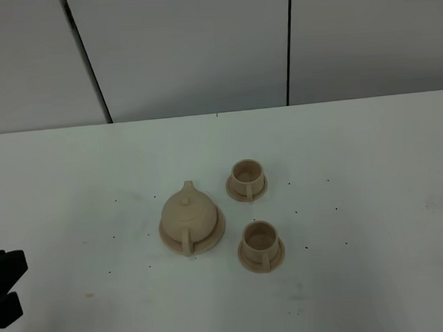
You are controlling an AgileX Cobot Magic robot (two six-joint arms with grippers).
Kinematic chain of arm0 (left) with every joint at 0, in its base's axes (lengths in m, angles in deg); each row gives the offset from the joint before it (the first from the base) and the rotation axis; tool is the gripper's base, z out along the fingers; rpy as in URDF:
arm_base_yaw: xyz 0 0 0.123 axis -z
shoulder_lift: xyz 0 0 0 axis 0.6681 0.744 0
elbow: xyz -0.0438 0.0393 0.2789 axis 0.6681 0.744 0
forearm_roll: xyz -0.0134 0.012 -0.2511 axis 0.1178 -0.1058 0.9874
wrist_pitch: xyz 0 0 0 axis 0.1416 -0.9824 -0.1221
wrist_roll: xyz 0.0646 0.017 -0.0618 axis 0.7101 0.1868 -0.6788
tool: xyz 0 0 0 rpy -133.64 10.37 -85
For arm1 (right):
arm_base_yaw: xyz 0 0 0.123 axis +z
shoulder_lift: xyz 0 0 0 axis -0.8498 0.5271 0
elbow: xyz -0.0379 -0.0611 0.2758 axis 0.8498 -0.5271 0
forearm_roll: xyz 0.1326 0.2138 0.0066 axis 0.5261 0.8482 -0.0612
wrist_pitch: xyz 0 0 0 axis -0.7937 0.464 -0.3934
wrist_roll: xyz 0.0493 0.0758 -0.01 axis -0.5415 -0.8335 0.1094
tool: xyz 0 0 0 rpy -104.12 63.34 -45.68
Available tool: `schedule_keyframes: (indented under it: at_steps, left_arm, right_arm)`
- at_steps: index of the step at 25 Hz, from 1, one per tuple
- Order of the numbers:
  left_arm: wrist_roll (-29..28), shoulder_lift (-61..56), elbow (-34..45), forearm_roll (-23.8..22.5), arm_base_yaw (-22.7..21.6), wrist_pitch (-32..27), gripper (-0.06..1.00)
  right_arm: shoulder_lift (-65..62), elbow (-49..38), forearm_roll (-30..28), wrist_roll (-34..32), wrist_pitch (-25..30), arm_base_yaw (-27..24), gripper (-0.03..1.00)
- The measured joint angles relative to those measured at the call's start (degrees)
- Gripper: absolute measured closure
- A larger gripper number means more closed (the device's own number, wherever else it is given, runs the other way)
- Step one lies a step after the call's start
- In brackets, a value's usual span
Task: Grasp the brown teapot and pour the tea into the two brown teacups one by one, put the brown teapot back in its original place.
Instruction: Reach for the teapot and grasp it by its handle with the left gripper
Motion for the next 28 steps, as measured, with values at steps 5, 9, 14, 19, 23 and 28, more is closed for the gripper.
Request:
schedule_keyframes:
  at_steps: [5,9,14,19,23,28]
  left_arm:
    - [-4.21,0.00,0.00,-4.60,0.00,1.85,0.66]
    - [-7.16,0.00,0.00,-8.08,0.00,1.91,0.66]
    - [-8.12,0.00,0.00,-9.02,0.00,0.80,0.66]
    - [-8.18,0.00,0.00,-9.49,0.00,0.23,0.66]
    - [-8.23,0.00,0.00,-9.93,0.00,-0.38,0.66]
    - [-8.23,0.00,0.00,-10.34,0.00,-0.72,0.66]
  right_arm:
    - [0.00,0.00,-0.57,-0.32,0.80,0.00,0.56]
    - [0.00,0.00,-0.32,0.66,1.86,0.00,0.56]
    - [0.00,0.00,1.19,2.73,2.87,0.00,0.56]
    - [-0.05,-1.16,1.07,2.80,2.34,0.00,0.56]
    - [-0.29,-1.16,0.89,2.69,2.07,0.00,0.56]
    - [-0.34,-1.16,0.82,2.63,2.01,0.00,0.56]
